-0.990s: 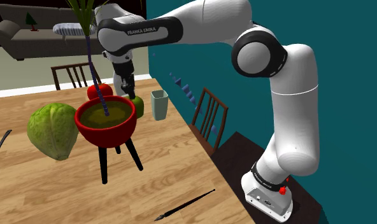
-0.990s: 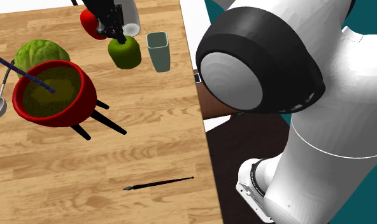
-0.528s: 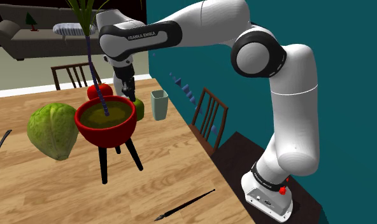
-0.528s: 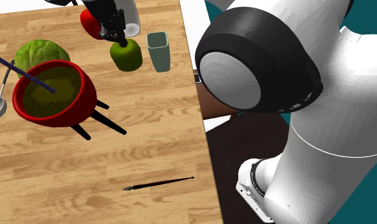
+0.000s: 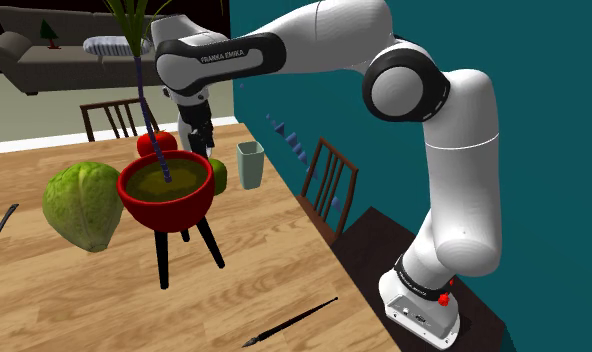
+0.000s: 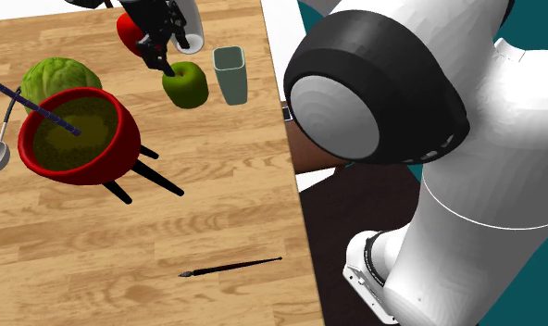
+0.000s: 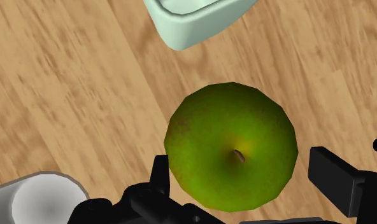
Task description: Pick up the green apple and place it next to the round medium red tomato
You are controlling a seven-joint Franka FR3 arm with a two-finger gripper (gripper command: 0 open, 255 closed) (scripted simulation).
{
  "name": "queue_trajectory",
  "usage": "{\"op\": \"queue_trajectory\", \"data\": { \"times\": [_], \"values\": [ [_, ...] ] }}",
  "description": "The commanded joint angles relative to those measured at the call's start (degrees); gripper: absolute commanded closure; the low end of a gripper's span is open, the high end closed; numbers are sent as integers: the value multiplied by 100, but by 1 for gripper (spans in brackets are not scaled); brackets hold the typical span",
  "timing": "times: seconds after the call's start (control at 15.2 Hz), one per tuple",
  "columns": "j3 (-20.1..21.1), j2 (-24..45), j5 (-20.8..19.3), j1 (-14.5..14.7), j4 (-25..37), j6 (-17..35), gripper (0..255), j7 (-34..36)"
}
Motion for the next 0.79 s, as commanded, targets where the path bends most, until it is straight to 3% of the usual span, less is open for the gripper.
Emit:
{"op": "queue_trajectory", "data": {
  "times": [0.0, 0.2, 0.73],
  "values": [
    [2, 18, 1, 11, 220, -201, 0, -4],
    [5, 135, -3, 50, 936, -800, 0, -16],
    [5, 135, -3, 50, 936, -800, 0, -16]
  ]
}}
